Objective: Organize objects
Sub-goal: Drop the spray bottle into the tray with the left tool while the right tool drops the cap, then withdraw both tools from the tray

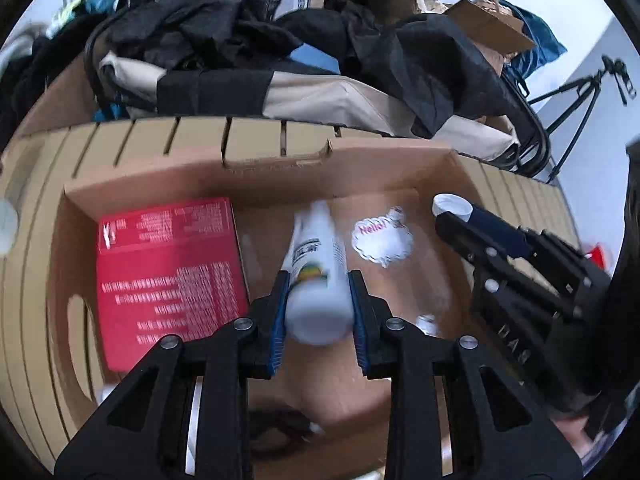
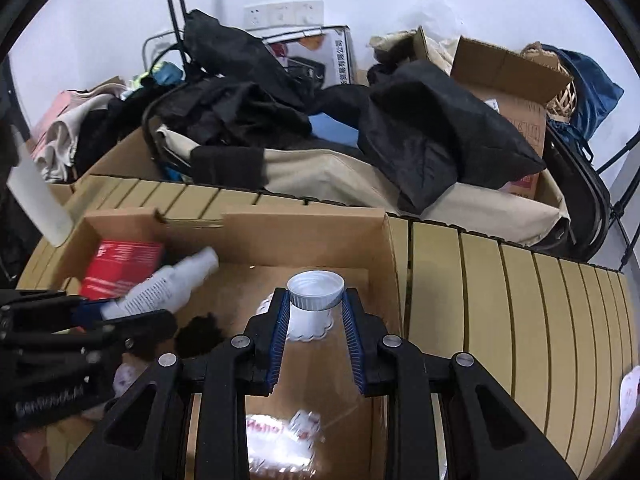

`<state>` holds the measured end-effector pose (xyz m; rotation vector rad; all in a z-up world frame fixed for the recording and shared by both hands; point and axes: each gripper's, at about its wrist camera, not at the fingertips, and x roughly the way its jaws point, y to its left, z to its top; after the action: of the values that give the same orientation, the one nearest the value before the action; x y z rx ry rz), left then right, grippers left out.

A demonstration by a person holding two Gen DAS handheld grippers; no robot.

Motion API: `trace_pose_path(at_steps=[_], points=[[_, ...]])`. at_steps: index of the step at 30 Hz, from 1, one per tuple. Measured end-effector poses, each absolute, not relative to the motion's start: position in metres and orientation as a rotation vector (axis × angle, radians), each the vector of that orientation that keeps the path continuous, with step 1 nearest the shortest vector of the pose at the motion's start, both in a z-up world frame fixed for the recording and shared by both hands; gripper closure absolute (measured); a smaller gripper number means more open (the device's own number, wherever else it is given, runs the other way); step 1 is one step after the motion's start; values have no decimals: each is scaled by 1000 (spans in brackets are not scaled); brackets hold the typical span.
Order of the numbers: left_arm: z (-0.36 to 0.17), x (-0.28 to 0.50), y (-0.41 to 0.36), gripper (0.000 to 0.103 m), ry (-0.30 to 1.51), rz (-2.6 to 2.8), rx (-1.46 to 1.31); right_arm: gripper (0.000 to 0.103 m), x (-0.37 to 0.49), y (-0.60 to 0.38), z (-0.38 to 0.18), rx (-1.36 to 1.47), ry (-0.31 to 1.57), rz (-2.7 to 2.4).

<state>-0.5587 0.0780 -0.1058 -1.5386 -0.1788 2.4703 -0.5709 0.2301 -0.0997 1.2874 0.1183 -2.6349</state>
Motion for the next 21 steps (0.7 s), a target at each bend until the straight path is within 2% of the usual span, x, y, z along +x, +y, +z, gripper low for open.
trace_pose_path(at_steps=[1,2,3,5,6,7,9,11,13,16,17,18,19,20,21], points=[[-107,-559,78,58,-167,2491,-1522,73,-575,233,-104,1304,95,-2622],[-108,-560,78,37,-167,2510,-1503,68,-576,235,-109,1326,88,-2609],[-109,-561,78,27,-155,2524,-1488,61,-579,237,-115,1359,92,-2601],[-115,-560,80,27,-78,2570,-1470,47,-579,236,-122,1367,109,-2573],[-117,-562,78,27,-60,2575,-1479,45,-578,234,-120,1368,130,-2574],[-119,-562,76,27,-58,2561,-1493,38,-577,233,-120,1385,143,-2570],[-118,-559,73,27,-53,2561,-1481,33,-574,234,-121,1386,111,-2564],[-115,-553,71,27,-13,2571,-1470,24,-569,236,-121,1395,72,-2570],[-109,-547,70,27,7,2556,-1464,19,-559,236,-115,1358,91,-2609],[-83,-528,62,27,44,2575,-1415,19,-531,240,-90,1246,127,-2682],[-68,-518,58,23,61,2608,-1382,19,-521,244,-79,1216,102,-2679],[-56,-510,53,13,82,2639,-1371,19,-510,248,-67,1194,86,-2674],[-49,-503,49,8,103,2665,-1373,19,-503,251,-59,1191,91,-2673],[-36,-490,39,3,139,2706,-1396,19,-492,257,-49,1224,122,-2663],[-30,-480,32,3,146,2727,-1403,19,-482,262,-43,1284,152,-2643]])
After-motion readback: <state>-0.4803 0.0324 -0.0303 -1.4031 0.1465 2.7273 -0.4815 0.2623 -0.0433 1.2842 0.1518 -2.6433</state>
